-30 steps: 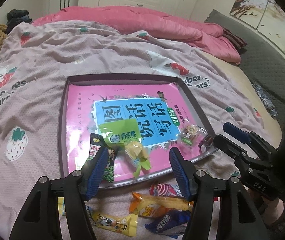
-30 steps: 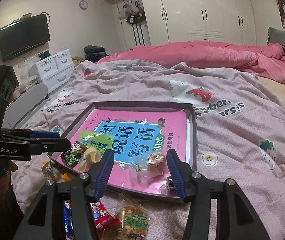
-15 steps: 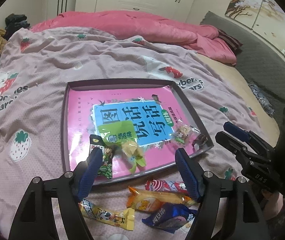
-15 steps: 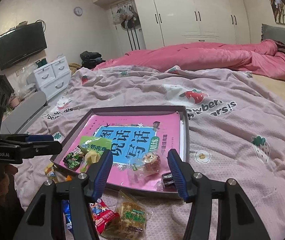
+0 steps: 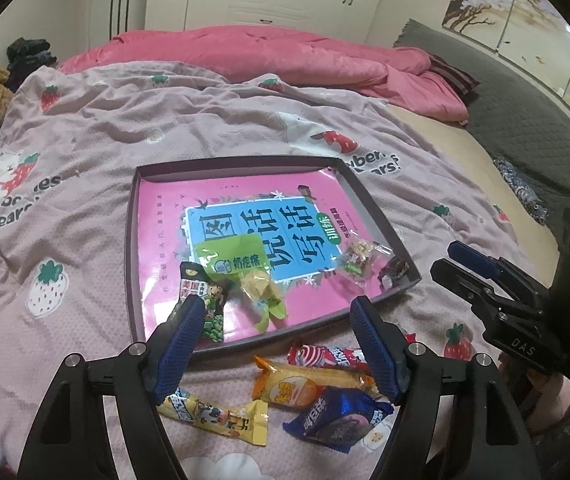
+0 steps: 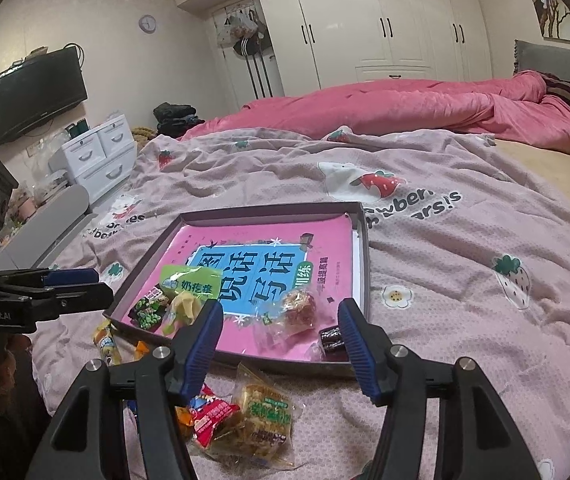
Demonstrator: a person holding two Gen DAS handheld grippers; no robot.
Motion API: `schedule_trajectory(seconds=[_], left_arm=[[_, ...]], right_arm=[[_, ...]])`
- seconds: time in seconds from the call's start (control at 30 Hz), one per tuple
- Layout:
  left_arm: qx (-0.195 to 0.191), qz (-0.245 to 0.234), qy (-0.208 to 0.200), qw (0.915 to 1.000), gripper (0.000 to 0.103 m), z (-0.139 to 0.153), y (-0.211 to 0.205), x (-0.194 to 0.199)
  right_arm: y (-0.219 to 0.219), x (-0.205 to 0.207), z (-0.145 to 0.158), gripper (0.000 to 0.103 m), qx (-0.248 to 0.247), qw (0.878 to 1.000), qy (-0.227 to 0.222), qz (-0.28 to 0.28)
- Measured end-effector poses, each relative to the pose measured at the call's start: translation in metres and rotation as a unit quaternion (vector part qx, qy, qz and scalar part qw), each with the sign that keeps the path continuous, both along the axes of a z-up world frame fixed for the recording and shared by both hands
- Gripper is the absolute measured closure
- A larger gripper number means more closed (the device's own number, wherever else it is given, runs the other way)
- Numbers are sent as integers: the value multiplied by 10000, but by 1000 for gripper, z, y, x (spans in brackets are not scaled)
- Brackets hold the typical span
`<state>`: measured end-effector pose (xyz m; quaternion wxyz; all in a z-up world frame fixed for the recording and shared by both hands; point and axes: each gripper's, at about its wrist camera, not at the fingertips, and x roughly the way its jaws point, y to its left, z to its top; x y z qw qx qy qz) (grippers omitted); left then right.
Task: Organize snacks
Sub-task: 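Move both tools back from the tray toward the snacks lying beside it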
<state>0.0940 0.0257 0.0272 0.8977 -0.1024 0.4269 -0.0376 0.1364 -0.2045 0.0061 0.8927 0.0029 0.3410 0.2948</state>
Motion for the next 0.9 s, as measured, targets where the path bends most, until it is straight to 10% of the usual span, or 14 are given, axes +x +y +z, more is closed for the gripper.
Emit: schedule_trajectory(seconds=[0.9], left_arm=[[111, -488, 270, 9984, 27, -23, -24, -33]], right_arm=[[-4, -13, -12, 43, -321, 9988, 315, -208]])
